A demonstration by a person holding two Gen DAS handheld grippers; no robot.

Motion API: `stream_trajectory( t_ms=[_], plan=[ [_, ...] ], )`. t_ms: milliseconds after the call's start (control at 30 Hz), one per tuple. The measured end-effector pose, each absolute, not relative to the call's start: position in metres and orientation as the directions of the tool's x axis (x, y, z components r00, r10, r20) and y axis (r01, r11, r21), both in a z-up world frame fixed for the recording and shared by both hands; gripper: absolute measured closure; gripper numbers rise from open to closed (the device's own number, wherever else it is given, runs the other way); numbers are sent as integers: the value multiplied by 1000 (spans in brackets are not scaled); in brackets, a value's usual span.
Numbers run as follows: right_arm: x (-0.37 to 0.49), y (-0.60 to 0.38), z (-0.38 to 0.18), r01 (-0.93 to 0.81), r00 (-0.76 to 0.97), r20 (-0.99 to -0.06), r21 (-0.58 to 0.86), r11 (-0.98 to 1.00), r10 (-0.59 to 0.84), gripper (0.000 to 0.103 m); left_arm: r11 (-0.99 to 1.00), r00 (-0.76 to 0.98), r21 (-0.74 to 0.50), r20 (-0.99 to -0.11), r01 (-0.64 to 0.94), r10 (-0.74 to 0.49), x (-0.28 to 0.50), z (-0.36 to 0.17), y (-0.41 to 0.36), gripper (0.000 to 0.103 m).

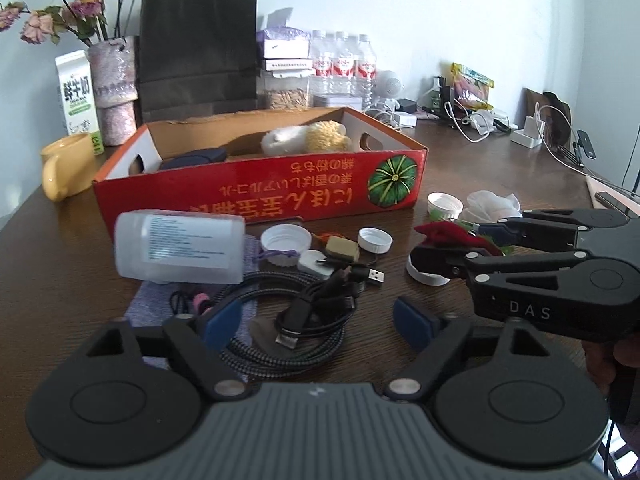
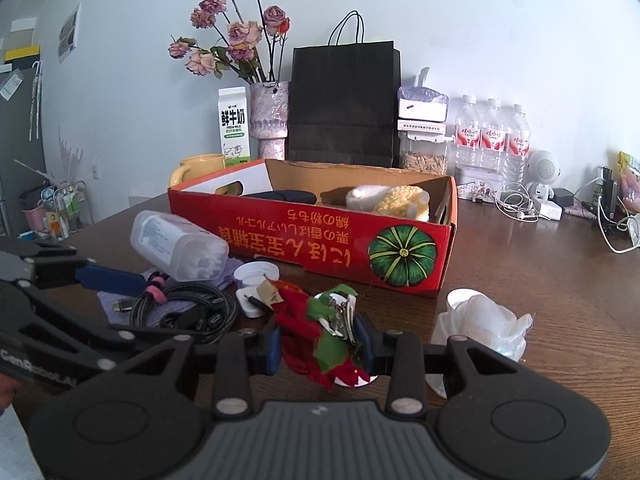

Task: Organize objects
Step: 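Grasp the red artificial flower with the right tool while the left tool grasps the black cable, then carry the flower and cable into the box and open both tools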

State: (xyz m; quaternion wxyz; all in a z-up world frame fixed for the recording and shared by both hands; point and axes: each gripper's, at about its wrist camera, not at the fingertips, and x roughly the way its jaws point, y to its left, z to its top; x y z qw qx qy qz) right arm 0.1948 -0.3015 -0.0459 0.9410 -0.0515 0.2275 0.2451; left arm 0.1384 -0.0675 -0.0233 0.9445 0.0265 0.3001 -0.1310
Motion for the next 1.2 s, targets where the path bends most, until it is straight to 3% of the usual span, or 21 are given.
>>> stream_trajectory(
  t_ms=[200, 367, 767, 1200],
  plan=[
    [200, -302, -48, -481, 781, -447, 14, 877, 435, 68, 963, 769, -44, -593, 265, -238, 154, -28, -70, 31],
    [201, -303, -49, -495, 768, -452, 30, 869, 453, 68, 960, 751, -76, -607, 270, -260, 164, -32, -68, 49],
    [202, -302, -52, -502, 754, -470, 38, 864, 459, 68, 961, 750, -99, -608, 256, -263, 165, -34, -63, 55],
    [202, -296, -48, -506, 758, -468, 19, 862, 455, 68, 956, 793, -95, -540, 277, -283, 152, -11, -58, 56]
  ],
)
